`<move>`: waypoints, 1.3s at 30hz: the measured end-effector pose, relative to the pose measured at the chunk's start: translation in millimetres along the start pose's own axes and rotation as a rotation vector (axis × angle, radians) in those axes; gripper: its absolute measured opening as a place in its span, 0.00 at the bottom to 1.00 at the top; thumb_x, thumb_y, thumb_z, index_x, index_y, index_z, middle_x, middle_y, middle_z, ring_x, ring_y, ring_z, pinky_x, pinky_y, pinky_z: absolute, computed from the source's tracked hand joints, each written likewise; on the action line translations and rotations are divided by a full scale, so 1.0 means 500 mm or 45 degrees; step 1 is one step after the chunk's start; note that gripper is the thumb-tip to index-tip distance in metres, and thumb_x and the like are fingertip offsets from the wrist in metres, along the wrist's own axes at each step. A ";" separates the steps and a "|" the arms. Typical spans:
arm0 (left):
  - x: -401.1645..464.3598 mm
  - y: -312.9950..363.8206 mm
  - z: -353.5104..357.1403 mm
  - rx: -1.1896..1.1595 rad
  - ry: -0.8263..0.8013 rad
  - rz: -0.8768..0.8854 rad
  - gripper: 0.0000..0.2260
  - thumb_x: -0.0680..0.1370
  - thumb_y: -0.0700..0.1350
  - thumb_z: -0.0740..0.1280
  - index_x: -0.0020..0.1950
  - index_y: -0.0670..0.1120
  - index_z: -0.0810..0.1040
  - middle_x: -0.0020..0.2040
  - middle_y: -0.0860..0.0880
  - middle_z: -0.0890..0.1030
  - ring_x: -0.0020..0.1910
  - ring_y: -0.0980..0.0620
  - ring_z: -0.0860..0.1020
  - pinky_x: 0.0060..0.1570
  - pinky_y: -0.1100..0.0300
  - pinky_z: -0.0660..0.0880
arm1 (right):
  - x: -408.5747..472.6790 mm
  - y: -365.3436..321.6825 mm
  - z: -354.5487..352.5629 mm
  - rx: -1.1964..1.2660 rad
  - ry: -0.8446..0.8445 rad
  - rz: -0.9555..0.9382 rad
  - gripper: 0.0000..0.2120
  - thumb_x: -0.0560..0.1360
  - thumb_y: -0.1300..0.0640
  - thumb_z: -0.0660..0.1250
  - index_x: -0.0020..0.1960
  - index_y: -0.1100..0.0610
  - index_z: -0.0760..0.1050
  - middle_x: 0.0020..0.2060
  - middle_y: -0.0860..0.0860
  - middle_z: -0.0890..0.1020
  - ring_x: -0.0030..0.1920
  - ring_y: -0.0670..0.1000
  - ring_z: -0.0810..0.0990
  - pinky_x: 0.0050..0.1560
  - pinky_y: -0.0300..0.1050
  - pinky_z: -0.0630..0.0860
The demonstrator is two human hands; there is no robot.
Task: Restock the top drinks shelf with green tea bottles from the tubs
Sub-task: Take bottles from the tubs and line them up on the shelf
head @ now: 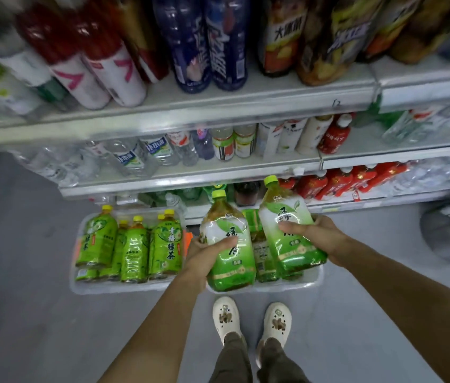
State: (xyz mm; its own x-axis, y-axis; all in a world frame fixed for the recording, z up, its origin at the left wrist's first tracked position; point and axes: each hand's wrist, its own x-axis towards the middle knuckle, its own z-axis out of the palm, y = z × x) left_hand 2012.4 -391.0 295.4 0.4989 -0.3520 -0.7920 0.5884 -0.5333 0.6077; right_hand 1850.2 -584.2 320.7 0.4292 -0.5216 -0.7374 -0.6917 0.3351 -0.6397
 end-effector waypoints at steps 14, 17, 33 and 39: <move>-0.333 0.285 -0.066 -0.095 -0.094 0.609 0.37 0.58 0.58 0.80 0.63 0.46 0.75 0.49 0.46 0.87 0.44 0.48 0.87 0.40 0.55 0.83 | -0.308 -0.284 -0.081 0.248 -0.015 -0.577 0.47 0.46 0.45 0.85 0.61 0.58 0.75 0.46 0.57 0.87 0.45 0.58 0.87 0.46 0.54 0.82; -0.391 0.352 -0.076 -0.126 -0.071 0.756 0.39 0.57 0.59 0.79 0.63 0.44 0.75 0.47 0.46 0.87 0.42 0.47 0.87 0.40 0.52 0.83 | -0.356 -0.349 -0.100 0.263 -0.022 -0.724 0.42 0.53 0.48 0.85 0.62 0.60 0.74 0.47 0.57 0.87 0.45 0.57 0.87 0.43 0.51 0.83; -0.604 0.729 -0.137 -0.109 -0.105 1.429 0.30 0.61 0.56 0.82 0.58 0.46 0.78 0.48 0.45 0.87 0.43 0.46 0.87 0.45 0.49 0.83 | -0.561 -0.715 -0.146 0.365 -0.006 -1.390 0.36 0.53 0.46 0.80 0.57 0.58 0.77 0.45 0.55 0.87 0.43 0.57 0.87 0.38 0.50 0.83; -0.660 0.856 -0.166 -0.305 -0.172 1.599 0.30 0.65 0.55 0.79 0.61 0.40 0.79 0.48 0.41 0.87 0.45 0.40 0.86 0.49 0.41 0.82 | -0.649 -0.852 -0.134 0.422 0.002 -1.587 0.25 0.63 0.52 0.76 0.57 0.60 0.78 0.41 0.54 0.87 0.40 0.53 0.87 0.37 0.52 0.84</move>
State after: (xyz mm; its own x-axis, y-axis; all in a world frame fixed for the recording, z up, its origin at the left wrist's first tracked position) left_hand 2152.4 -439.6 821.8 0.7317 -0.5920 0.3378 -0.1299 0.3653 0.9218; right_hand 1967.0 -610.1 847.1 0.6769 -0.6220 0.3935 0.3498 -0.1985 -0.9156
